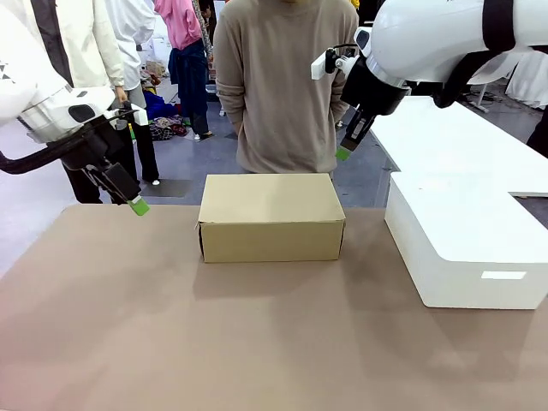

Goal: Pack the shoes into the box.
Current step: Press down on the lid of the Shoes Box.

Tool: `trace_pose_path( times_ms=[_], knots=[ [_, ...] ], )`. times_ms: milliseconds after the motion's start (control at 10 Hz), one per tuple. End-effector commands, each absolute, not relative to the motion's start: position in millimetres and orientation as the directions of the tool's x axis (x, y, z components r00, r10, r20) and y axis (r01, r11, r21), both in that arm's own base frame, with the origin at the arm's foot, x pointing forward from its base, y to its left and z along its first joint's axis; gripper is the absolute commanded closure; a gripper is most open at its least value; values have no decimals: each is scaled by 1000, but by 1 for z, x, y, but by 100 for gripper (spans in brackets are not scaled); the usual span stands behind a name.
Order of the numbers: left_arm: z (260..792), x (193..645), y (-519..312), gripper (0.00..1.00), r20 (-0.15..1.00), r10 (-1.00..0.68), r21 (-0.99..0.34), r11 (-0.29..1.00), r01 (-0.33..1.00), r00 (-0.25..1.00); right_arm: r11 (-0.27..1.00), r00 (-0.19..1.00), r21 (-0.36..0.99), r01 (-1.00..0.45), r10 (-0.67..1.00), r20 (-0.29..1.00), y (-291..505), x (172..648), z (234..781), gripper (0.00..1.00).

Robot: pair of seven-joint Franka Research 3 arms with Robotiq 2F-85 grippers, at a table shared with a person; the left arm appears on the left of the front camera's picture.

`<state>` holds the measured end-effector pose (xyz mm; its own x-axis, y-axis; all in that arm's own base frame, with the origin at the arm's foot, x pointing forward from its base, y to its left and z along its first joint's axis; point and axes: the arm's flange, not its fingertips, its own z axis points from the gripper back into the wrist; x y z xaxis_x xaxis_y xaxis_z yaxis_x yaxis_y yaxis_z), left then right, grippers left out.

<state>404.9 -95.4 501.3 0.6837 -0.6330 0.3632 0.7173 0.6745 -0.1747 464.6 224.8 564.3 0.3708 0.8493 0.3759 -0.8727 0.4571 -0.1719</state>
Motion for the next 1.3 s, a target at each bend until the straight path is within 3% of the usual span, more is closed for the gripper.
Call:
trace_pose_path(
  times_ms=[0,600,1200],
  knots=[
    [499,402,-92,0,383,-638,-172,661,730,668,494,410,-161,-854,831,376,240,480,564,100],
    [499,402,-92,0,383,-638,-172,661,730,668,615,548,-136,-777,766,336,313,576,529,100],
    [499,402,-92,0,383,-638,-172,661,730,668,663,623,-110,-740,738,257,349,625,466,100]
  ],
)
